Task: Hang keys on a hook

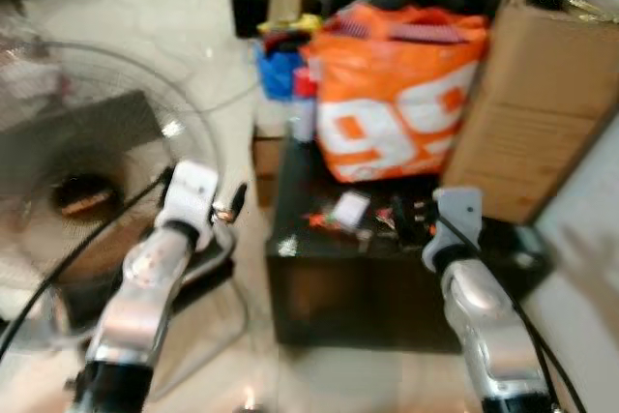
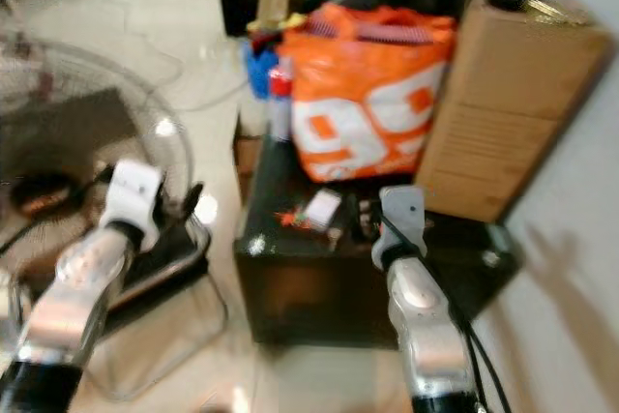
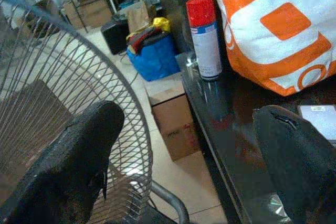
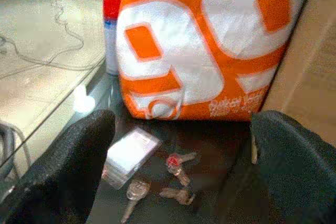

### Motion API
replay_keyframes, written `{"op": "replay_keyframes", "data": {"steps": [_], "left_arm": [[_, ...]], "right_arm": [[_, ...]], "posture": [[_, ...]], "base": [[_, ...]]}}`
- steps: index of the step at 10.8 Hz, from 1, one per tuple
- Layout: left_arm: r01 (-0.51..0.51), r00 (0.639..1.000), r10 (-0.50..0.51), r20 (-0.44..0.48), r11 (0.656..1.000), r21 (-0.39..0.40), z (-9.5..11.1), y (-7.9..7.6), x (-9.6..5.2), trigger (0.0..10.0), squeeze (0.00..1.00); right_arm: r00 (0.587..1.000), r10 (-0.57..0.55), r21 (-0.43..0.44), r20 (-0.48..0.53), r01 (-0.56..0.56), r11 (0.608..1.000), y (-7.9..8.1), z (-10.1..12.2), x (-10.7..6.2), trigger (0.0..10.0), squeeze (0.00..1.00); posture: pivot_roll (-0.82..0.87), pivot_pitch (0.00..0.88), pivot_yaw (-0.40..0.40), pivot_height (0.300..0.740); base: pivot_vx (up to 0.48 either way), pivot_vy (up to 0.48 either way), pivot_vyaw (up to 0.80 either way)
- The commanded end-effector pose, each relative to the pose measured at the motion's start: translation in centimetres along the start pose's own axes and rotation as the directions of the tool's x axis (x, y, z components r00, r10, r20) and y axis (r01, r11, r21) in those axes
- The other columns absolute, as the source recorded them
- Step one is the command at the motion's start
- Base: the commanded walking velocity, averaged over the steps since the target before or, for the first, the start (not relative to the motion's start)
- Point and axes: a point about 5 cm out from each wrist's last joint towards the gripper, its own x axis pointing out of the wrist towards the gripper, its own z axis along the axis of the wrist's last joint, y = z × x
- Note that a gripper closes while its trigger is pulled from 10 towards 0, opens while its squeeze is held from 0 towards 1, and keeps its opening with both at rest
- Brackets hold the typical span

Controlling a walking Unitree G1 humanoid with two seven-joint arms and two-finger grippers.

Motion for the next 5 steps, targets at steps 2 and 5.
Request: {"op": "replay_keyframes", "data": {"steps": [2, 5], "left_arm": [[-0.001, 1.000, 0.001, -0.013, 1.000, 0.000, -0.33, -0.02, 0.01, 10.0, 0.00], [-0.001, 1.000, 0.001, -0.003, 1.000, -0.008, -0.24, -0.08, 0.05, 10.0, 0.00]], "right_arm": [[1.000, -0.022, 0.001, 0.005, 0.022, 1.000, -0.41, 0.27, 0.09, 10.0, 1.00], [0.999, -0.034, 0.000, 0.010, 0.034, 0.999, -0.55, 0.36, 0.15, 10.0, 1.00]], "posture": [[-0.04, 0.000, -0.012, 0.740], [-0.05, 0.000, -0.013, 0.740]], "base": [[0.000, 0.000, 0.00], [0.284, 0.000, 0.00]]}}
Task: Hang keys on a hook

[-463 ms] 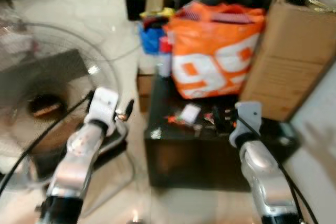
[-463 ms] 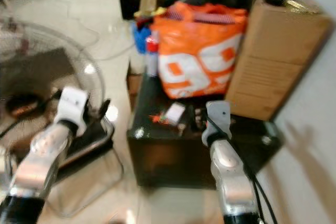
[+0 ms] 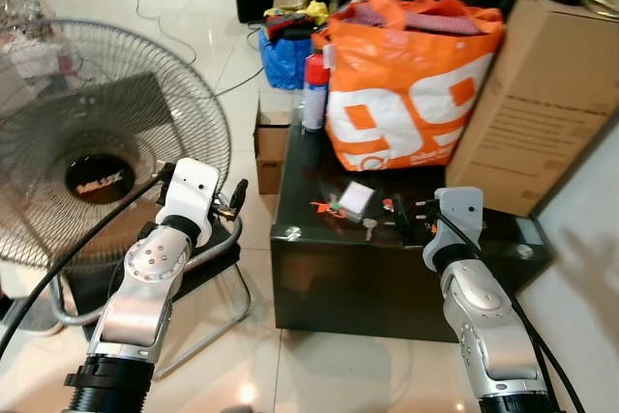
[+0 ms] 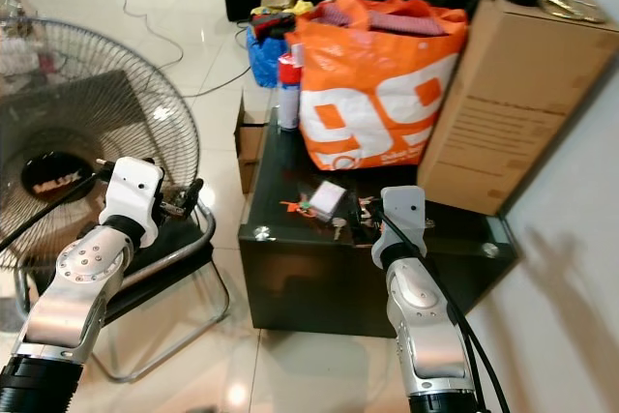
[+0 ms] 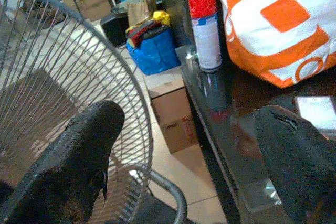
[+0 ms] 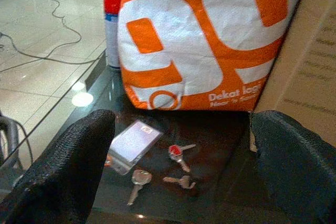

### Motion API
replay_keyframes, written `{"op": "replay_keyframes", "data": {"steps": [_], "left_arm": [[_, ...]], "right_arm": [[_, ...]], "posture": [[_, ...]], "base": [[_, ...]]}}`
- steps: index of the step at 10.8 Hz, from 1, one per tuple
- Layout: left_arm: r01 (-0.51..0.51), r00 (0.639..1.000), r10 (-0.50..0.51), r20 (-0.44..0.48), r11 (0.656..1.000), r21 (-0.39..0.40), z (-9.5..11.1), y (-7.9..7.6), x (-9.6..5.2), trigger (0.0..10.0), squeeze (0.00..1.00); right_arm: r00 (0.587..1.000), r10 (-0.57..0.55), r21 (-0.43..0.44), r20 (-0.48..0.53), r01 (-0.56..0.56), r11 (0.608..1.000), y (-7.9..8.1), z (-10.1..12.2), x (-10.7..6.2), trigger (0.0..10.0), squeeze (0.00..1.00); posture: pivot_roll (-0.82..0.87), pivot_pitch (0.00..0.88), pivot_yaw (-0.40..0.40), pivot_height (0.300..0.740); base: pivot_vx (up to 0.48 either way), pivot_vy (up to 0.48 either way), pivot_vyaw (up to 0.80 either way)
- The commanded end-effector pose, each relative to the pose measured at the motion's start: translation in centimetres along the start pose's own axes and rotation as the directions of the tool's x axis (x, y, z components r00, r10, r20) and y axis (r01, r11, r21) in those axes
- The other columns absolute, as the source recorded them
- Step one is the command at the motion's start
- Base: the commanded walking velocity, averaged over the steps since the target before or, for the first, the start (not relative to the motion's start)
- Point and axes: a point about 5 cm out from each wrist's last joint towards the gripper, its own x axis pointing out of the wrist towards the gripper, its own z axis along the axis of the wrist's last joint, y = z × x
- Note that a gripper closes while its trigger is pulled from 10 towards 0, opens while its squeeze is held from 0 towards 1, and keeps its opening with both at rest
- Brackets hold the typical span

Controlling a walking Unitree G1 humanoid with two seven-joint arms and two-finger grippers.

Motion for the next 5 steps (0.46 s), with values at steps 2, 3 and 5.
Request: {"op": "replay_keyframes", "data": {"steps": [2, 3, 5], "left_arm": [[0.001, 1.000, -0.001, 0.020, 1.000, -0.001, 0.46, -0.02, 0.19, 10.0, 0.00], [0.001, 1.000, -0.001, 0.020, 1.000, -0.001, 0.47, -0.04, 0.18, 10.0, 0.00], [0.002, 1.000, -0.002, 0.020, 1.000, 0.000, 0.48, -0.03, 0.17, 10.0, 0.00]], "right_arm": [[1.000, -0.020, 0.001, 0.007, 0.020, 1.000, -0.29, 0.22, 0.12, 10.0, 1.00], [1.000, -0.021, 0.001, 0.008, 0.021, 1.000, -0.30, 0.23, 0.12, 10.0, 1.00], [1.000, -0.025, 0.017, -0.001, 0.025, 1.000, -0.30, 0.13, 0.13, 10.0, 1.00]], "posture": [[-0.05, 0.000, -0.011, 0.740], [-0.05, 0.000, -0.011, 0.740], [-0.05, 0.000, -0.013, 0.740]], "base": [[0.379, 0.000, 0.00], [0.382, 0.000, 0.00], [0.384, 0.000, 0.00]]}}
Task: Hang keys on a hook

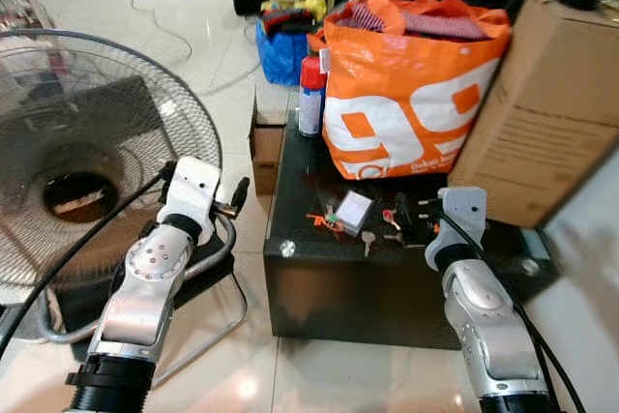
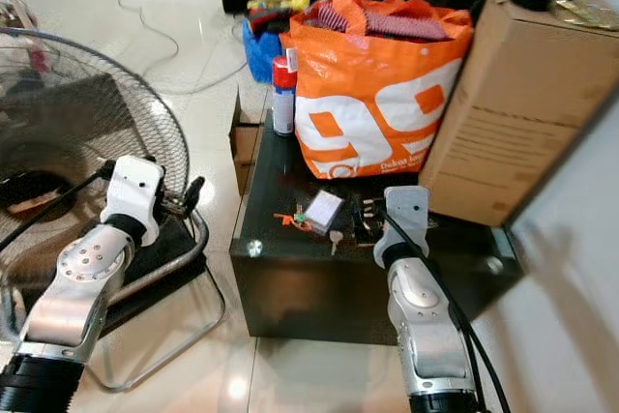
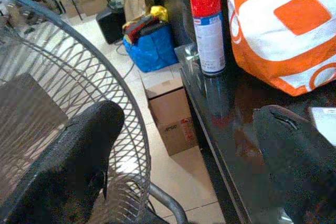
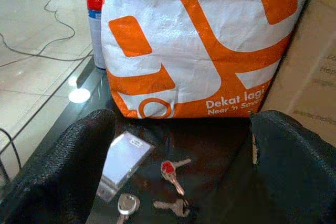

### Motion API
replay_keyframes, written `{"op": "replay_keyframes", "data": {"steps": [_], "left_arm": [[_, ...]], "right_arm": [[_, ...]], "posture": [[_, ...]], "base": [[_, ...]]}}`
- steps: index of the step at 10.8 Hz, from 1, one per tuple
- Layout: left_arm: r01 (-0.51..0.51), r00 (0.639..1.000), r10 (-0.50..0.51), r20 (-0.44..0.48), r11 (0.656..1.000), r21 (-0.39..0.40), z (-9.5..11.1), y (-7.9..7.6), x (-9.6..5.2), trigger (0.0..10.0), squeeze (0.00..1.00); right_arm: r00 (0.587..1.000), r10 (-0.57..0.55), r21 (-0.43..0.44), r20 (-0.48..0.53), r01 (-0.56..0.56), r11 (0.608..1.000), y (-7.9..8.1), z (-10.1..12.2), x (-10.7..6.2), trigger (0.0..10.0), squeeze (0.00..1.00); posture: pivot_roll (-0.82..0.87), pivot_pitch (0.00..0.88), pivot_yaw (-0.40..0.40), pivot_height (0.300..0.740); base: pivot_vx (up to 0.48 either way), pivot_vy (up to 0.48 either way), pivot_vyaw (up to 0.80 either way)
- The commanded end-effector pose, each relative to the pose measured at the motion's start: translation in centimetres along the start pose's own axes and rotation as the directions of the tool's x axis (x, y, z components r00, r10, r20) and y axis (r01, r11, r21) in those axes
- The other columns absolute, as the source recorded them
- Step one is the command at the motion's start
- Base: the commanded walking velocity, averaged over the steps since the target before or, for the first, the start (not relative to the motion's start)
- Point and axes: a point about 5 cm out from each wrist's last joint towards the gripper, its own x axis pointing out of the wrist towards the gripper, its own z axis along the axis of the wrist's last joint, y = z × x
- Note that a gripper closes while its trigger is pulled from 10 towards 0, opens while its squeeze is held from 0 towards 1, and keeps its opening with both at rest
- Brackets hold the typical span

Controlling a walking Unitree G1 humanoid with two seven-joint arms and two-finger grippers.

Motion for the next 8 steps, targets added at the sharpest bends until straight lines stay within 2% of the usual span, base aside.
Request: {"op": "replay_keyframes", "data": {"steps": [1, 8], "left_arm": [[0.013, 1.000, -0.013, 0.022, 1.000, -0.004, 0.61, -0.43, 0.23, 10.0, 0.00], [0.017, 1.000, -0.016, 0.025, 1.000, -0.003, 0.72, -0.41, 0.31, 10.0, 0.00]], "right_arm": [[1.000, -0.029, -0.001, -0.010, 0.029, 1.000, -0.86, -0.08, 0.00, 10.0, 1.00], [1.000, -0.031, -0.010, 0.003, 0.031, 0.999, -0.98, 0.08, 0.10, 10.0, 1.00]], "posture": [[-0.05, 0.000, -0.013, 0.740], [-0.05, 0.000, -0.010, 0.740]], "base": [[0.386, 0.000, 0.00], [0.388, 0.000, 0.00]]}}
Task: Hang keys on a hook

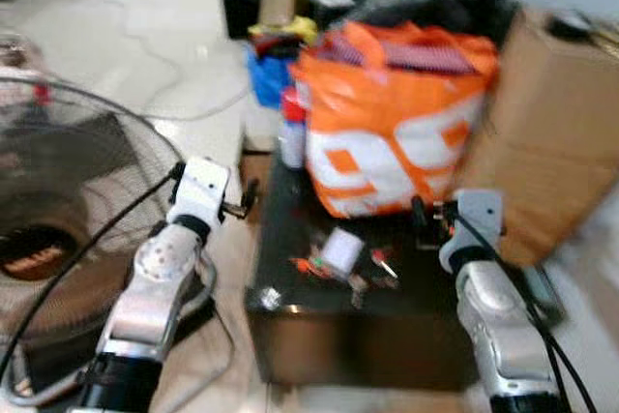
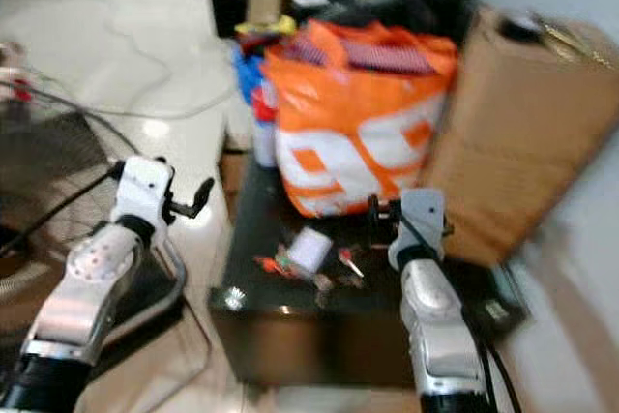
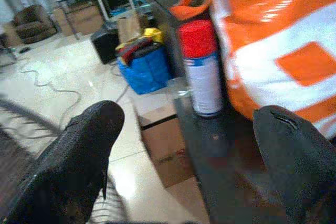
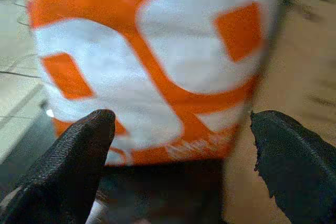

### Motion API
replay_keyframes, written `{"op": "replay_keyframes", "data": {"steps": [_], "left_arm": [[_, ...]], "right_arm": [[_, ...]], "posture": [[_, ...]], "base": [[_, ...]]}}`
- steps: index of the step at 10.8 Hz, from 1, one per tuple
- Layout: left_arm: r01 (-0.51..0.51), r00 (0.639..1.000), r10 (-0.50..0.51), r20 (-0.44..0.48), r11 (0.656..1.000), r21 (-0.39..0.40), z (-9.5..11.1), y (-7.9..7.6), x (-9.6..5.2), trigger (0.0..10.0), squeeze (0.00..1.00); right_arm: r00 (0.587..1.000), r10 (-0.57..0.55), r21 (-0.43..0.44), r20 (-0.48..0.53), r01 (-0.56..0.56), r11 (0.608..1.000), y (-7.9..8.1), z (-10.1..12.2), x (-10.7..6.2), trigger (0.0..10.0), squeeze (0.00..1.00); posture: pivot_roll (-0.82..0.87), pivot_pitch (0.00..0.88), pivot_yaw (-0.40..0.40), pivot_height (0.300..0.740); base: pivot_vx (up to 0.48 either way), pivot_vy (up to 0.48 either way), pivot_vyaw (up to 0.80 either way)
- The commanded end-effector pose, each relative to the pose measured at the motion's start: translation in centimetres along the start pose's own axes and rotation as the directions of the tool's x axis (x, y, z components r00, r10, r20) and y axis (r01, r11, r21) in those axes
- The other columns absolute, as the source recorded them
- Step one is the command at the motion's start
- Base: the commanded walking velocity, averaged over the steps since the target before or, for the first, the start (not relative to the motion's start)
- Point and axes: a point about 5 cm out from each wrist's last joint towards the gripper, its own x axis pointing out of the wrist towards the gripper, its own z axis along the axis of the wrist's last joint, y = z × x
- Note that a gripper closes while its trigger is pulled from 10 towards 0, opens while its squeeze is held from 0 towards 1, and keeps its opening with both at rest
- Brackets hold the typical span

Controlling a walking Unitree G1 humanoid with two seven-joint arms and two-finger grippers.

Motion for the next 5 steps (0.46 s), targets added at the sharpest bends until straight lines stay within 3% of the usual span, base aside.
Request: {"op": "replay_keyframes", "data": {"steps": [1, 5], "left_arm": [[-0.019, 1.000, 0.019, -0.001, 1.000, 0.009, 0.1, 0.8, -0.1, 10.0, 0.00], [0.102, 0.995, -0.102, -0.010, 0.994, 0.035, -0.2, -0.2, 0.7, 10.0, 0.00]], "right_arm": [[1.000, 0.022, 0.005, 0.016, -0.023, 1.000, 0.7, 0.5, 0.2, 10.0, 1.00], [1.000, -0.010, -0.045, -0.026, 0.009, 0.999, -0.5, 0.0, 0.4, 10.0, 1.00]], "posture": [[-0.05, 0.000, -0.010, 0.740], [-0.05, 0.000, -0.022, 0.740]], "base": [[0.394, 0.000, 0.00], [0.000, 0.000, 0.00]]}}
